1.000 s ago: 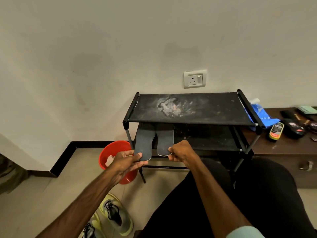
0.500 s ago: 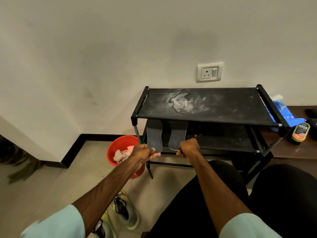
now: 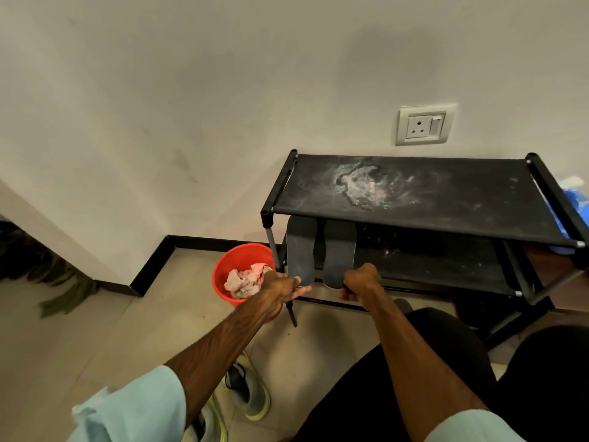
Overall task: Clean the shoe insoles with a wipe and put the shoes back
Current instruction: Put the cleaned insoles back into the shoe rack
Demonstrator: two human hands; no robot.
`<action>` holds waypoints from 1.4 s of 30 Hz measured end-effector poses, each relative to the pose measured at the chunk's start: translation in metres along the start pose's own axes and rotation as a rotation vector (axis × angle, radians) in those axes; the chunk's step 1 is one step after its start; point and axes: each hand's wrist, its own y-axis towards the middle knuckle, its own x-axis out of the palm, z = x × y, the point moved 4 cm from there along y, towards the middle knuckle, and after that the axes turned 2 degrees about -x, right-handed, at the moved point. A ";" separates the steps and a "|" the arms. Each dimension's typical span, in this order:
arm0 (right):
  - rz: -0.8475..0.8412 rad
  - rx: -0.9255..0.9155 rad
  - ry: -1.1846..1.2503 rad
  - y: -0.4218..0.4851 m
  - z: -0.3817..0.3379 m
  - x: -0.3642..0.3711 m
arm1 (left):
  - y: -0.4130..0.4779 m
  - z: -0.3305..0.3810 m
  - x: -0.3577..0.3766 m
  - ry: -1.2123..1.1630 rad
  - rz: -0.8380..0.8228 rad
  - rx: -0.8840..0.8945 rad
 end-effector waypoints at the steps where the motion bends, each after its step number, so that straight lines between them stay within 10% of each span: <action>1: -0.004 -0.002 0.002 0.001 0.000 -0.001 | 0.001 -0.001 0.002 -0.019 -0.012 0.011; 42: 0.146 0.015 0.265 0.024 0.000 0.014 | 0.042 0.012 0.003 0.061 0.043 0.123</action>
